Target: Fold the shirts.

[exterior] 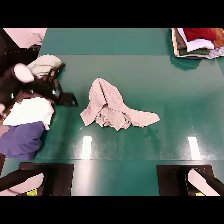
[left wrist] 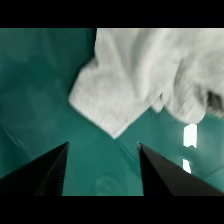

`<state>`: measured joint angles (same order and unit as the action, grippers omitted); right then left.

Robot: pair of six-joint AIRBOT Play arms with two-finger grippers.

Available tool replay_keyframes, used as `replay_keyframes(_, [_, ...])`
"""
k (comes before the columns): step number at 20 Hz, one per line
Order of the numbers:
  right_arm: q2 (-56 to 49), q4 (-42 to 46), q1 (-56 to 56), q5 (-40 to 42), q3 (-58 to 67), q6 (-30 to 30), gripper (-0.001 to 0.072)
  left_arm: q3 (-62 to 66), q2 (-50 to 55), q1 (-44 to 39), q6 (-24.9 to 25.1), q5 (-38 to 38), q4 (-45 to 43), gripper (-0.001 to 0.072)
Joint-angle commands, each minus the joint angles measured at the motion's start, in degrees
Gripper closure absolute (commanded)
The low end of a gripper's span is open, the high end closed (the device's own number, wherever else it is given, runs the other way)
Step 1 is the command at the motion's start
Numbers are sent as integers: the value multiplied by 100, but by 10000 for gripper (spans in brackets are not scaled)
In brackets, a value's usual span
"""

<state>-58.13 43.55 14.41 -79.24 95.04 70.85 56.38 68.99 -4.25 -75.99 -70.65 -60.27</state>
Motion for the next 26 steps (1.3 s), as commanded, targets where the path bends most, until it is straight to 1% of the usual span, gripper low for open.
replay_keyframes(1, [-4, 4, -9, -28, 2, 2, 699, -1698, -494, 131, 103, 662, 1023, 203])
replay_keyframes(3, [-2, 2, -9, -28, 2, 2, 699, -2208, -494, 131, 367, 1049, 1716, 203])
replay_keyframes(5, [-2, 2, -22, -28, 2, 2, 699, -2514, -494, 131, 450, 1475, 2131, 204])
replay_keyframes(9, [-2, 0, -37, -31, 2, 2, 699, -2702, -452, 129, 457, 2149, 2522, 205])
replay_keyframes(11, [-2, 0, -37, -31, 2, 4, 699, -2704, -289, -20, 658, 2371, 2796, 206])
replay_keyframes(14, [0, 0, -37, -59, 2, 4, 699, -2702, 26, -365, 651, 2623, 2966, 206])
replay_keyframes(17, [-2, 7, -35, -155, 2, 4, 699, -2627, 72, -374, 638, 2717, 3075, 211])
replay_keyframes(18, [-2, 9, -35, -212, 2, 4, 699, -2553, 70, -374, 638, 2691, 3073, 416])
replay_keyframes(19, [-2, 22, -35, -264, 0, 4, 699, -2433, 70, -374, 649, 2618, 3071, 692])
replay_keyframes(22, [2, 13, -35, -372, -407, 4, 699, -1738, 57, -356, 656, 2020, 2846, 686])
replay_keyframes(26, [0, 127, -37, -387, -1895, 2, 699, -229, 59, -356, 654, 992, 2072, 686])
